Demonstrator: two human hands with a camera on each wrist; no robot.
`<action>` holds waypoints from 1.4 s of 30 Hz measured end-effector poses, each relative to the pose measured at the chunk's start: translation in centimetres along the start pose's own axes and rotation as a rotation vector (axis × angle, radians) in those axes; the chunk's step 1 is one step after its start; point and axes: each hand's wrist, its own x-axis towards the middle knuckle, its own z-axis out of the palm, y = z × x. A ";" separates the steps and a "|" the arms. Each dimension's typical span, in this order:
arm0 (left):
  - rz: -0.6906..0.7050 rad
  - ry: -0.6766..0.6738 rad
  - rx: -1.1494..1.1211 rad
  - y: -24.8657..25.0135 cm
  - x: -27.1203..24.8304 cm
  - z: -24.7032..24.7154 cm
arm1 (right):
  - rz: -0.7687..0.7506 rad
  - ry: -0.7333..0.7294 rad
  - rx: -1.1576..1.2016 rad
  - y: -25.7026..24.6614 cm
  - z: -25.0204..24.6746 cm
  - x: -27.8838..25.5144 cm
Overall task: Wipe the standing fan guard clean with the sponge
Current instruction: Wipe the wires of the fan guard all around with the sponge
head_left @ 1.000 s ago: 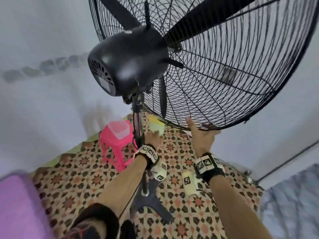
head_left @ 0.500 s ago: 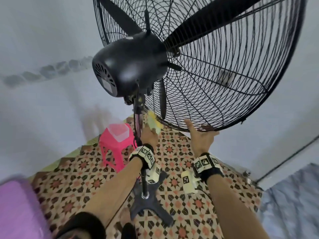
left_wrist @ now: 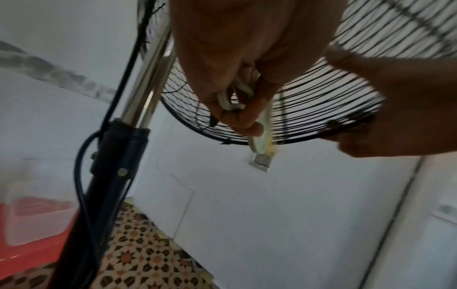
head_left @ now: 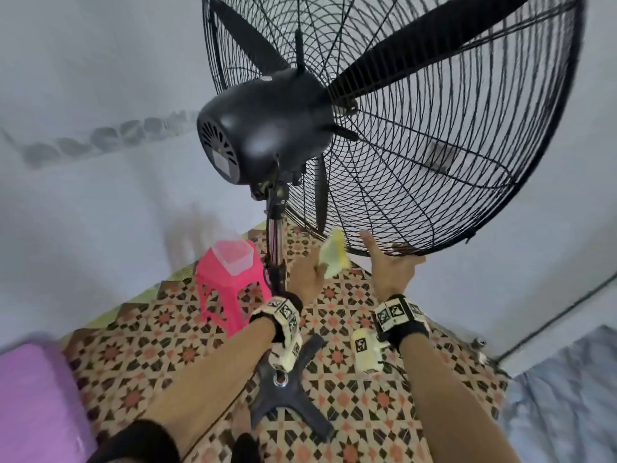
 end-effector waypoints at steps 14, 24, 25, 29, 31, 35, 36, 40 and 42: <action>-0.011 -0.145 0.009 0.9 1.0 -3.2 | 0.001 -0.002 0.006 0.2 -0.1 0.6; -0.231 0.147 0.223 1.3 3.2 -4.1 | 0.041 -0.011 -0.081 -0.3 0.0 0.2; -0.226 0.146 0.205 1.6 3.4 -3.8 | 0.039 -0.011 -0.083 -0.2 -0.1 0.1; -0.183 0.164 0.177 3.4 2.6 -2.6 | 0.030 -0.028 -0.062 -0.3 -0.1 0.0; -0.098 0.076 0.141 3.2 1.6 -2.2 | 0.029 -0.033 -0.058 -0.5 -0.1 0.0; -0.084 0.013 0.046 1.5 1.8 -4.9 | 0.036 -0.031 -0.042 -0.5 -0.2 -0.1; -0.137 0.051 0.037 1.5 2.2 -5.8 | 0.035 -0.031 -0.038 -0.5 -0.2 -0.2; -0.170 0.090 0.060 2.8 2.6 -6.0 | 0.031 -0.040 -0.043 -0.6 -0.2 -0.7; -0.094 0.035 0.069 3.4 1.7 -4.8 | 0.036 -0.025 -0.047 -0.5 -0.3 -0.6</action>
